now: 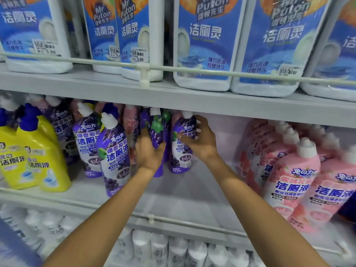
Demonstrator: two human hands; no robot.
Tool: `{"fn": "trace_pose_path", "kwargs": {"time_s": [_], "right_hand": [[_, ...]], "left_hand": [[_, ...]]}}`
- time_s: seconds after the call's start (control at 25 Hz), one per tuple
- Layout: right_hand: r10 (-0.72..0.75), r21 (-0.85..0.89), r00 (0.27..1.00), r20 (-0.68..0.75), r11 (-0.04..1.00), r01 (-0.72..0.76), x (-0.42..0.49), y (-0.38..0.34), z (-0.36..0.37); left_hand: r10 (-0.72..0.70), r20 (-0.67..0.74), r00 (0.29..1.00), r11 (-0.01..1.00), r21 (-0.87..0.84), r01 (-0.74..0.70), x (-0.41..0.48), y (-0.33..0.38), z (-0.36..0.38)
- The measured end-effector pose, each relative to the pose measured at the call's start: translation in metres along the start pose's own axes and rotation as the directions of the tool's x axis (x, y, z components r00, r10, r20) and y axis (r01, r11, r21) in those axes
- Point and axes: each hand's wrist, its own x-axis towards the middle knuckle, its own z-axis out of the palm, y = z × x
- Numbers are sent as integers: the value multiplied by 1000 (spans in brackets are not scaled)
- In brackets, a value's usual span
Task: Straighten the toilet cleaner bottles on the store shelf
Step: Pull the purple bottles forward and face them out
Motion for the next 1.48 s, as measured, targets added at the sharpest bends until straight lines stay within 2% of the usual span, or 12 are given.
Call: {"fn": "trace_pose_path", "kwargs": {"time_s": [0.16, 0.36, 0.56, 0.84, 0.96, 1.04, 1.12, 1.16, 1.2, 1.24, 1.32, 1.48], "right_hand": [[-87, 136, 991, 100, 988, 73, -16, -12, 19], [-153, 237, 968, 201, 966, 104, -25, -29, 48], [-129, 293, 951, 281, 955, 43, -21, -36, 68], [-122, 338, 931, 343, 941, -1, -16, -34, 85], [-111, 334, 932, 344, 943, -11, -16, -36, 79], [-91, 316, 965, 244, 949, 10, -11, -38, 62], [-20, 316, 998, -65, 948, 40, 2, -32, 37], [26, 300, 979, -202, 953, 37, 12, -25, 25], [49, 246, 962, -268, 969, 19, 19, -19, 15], [51, 141, 962, -268, 990, -13, 25, -14, 12], [22, -37, 987, -160, 999, -28, 32, 0, 20], [52, -115, 995, -82, 991, -61, 38, 12, 28]], "left_hand": [[-30, 17, 999, 997, 65, 29, -13, -9, -18], [176, -81, 981, 983, 72, -171, -35, -30, -50], [203, -50, 978, 974, 111, -197, -25, -47, -68], [154, 66, 986, 988, -12, -154, -8, -63, -87], [163, 69, 984, 986, -54, -160, -10, -61, -87], [163, 63, 985, 986, -51, -160, -10, -61, -86], [151, 57, 987, 988, -26, -150, -11, -61, -86], [149, 51, 988, 989, -27, -147, -10, -62, -84], [153, 46, 987, 988, -36, -151, -10, -62, -82], [158, 44, 986, 987, -35, -157, -10, -62, -81], [163, 60, 985, 986, -34, -161, -9, -62, -79], [138, 53, 989, 990, -43, -136, -8, -68, -78]]}}
